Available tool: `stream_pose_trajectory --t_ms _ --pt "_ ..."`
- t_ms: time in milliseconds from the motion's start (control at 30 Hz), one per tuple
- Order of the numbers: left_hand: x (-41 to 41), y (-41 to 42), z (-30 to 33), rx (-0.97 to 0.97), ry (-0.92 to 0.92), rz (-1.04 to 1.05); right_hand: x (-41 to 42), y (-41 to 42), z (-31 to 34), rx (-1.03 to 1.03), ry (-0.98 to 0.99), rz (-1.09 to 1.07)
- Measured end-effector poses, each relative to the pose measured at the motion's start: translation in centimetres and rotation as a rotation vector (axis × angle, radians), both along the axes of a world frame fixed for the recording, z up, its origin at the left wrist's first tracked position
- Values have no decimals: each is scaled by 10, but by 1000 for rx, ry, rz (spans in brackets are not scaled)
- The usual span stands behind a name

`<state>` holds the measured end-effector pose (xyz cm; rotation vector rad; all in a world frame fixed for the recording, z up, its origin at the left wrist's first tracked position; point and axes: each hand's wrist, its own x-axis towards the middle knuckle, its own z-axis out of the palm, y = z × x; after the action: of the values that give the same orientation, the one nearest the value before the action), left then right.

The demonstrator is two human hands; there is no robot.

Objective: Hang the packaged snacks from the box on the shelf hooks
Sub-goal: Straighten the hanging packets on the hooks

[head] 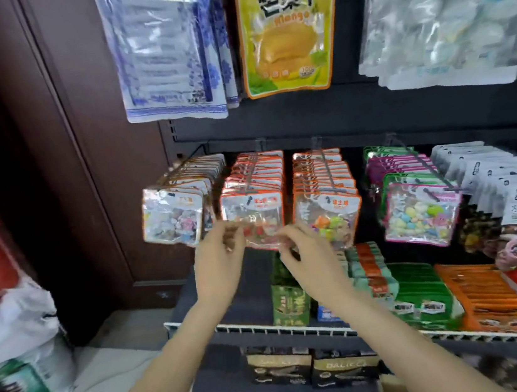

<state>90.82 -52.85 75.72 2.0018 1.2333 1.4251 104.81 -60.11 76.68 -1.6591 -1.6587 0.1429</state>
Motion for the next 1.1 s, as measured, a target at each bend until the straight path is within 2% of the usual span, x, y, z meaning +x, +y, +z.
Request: stream_pose_trajectory --t_ms 133,200,333,400,567,733,867,1100 --pt "-76 48 10 22 -96 181 -69 43 17 4 28 17" --pt "-104 75 16 24 -59 191 -92 62 29 7 49 -3" --pt "-137 115 32 -85 72 -15 -113 92 48 26 81 -69" --pt "-147 133 45 -123 199 -135 -116 106 56 -20 62 -98" --pt "-147 172 72 -187 416 -336 -113 139 76 -176 -38 -106" --pt "-130 194 66 -278 555 -489 -111 169 75 -415 -51 -80" --pt "-120 205 52 -179 527 -470 -110 185 63 -422 -86 -84" --pt "-94 237 44 -126 450 -369 -101 230 52 -364 -110 -196"
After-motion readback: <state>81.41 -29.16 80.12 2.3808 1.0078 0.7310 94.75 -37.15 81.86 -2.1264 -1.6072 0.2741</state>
